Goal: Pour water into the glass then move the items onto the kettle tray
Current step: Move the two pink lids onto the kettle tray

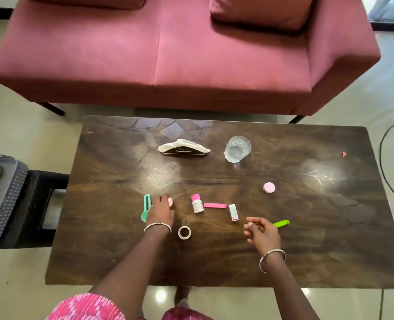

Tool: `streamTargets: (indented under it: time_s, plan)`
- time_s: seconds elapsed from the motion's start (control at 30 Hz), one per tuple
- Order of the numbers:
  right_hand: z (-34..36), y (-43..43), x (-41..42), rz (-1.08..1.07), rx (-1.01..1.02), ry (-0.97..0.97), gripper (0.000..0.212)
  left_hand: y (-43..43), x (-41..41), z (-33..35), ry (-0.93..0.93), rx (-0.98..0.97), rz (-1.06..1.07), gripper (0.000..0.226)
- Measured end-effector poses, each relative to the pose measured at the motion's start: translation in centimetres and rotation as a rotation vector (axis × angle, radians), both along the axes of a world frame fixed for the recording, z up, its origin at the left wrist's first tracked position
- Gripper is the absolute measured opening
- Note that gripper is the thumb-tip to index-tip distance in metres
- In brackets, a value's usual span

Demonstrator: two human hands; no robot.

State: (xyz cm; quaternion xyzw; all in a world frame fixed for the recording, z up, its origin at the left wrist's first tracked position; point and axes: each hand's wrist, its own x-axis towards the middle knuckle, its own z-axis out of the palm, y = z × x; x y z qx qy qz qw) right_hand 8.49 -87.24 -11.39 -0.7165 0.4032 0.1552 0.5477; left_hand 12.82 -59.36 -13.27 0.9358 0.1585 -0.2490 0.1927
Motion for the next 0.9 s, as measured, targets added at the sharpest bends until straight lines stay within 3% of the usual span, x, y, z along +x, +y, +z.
streamTargets:
  time_s: [0.17, 0.43, 0.67, 0.8, 0.9]
  plan:
    - [-2.4, -2.8, 3.1, 0.027, -0.105, 0.001, 0.016, 1.0, 1.4, -3.3, 0.022, 0.078, -0.11, 0.039]
    - [-4.2, -4.9, 8.3, 0.069, -0.45, -0.002, 0.021, 2.1, 1.7, -4.8, -0.023, 0.09, -0.159, 0.031]
    - [-5.5, -5.1, 11.4, 0.514, -0.702, 0.054, 0.058, 0.4, 0.5, -3.2, -0.436, 0.004, -0.079, 0.043]
    - [-7.2, -5.6, 11.5, 0.59, -0.774, 0.176, 0.044, 0.9, -1.5, -2.8, -0.503, -0.027, 0.089, 0.037]
    - [-7.6, -5.2, 11.3, 0.575, -0.811, 0.167, 0.033, 1.7, -2.5, -2.2, -0.502, -0.029, 0.127, 0.046]
